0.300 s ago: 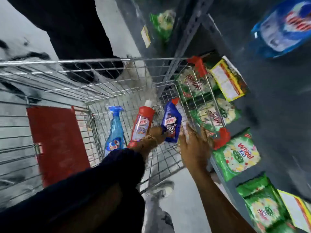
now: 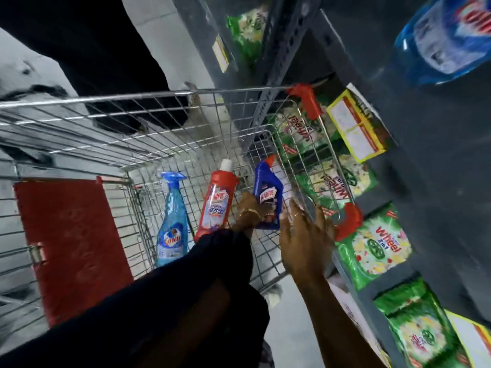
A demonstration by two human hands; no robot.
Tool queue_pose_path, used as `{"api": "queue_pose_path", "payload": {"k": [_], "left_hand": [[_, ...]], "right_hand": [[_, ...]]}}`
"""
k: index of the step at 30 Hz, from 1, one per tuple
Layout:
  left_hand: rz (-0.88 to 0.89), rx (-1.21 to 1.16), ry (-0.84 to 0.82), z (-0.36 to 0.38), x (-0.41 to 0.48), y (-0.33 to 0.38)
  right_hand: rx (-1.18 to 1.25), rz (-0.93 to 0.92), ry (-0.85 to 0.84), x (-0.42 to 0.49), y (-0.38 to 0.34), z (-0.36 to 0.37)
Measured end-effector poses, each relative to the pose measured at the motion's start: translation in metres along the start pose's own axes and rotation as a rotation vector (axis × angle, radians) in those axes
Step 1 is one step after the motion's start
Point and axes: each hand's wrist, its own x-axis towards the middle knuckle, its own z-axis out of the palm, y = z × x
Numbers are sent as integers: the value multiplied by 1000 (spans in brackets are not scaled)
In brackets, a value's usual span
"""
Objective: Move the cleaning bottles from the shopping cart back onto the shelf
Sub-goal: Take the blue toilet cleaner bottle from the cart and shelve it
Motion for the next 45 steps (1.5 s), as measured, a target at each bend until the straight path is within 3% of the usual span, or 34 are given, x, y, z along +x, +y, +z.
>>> {"api": "queue_pose_path", "payload": {"k": [7, 11, 13, 16, 19, 24, 32, 37, 45], "left_hand": [[-57, 58, -107, -54, -58, 41], [78, -7, -185, -89, -110, 61], [191, -30, -199, -99, -144, 79], [364, 25, -251, -108, -197, 111], [496, 18, -354, -102, -249, 136], [603, 38, -546, -66, -317, 146], [614, 68, -653, 11, -359, 128], [711, 143, -757, 58, -390, 127], [998, 318, -1091, 197, -431, 154]], "right_hand": [[130, 33, 10, -2, -7, -12], [229, 16, -38, -5, -9, -23], [534, 66, -128, -8, -10, -35], [1338, 269, -219, -33, -6, -76], [1652, 188, -213, -74, 17, -111], [1644, 175, -24, -141, 66, -149], [1644, 309, 199, -218, 125, -162], [1674, 274, 328, -263, 165, -166], [1627, 211, 836, -319, 269, -183]]}}
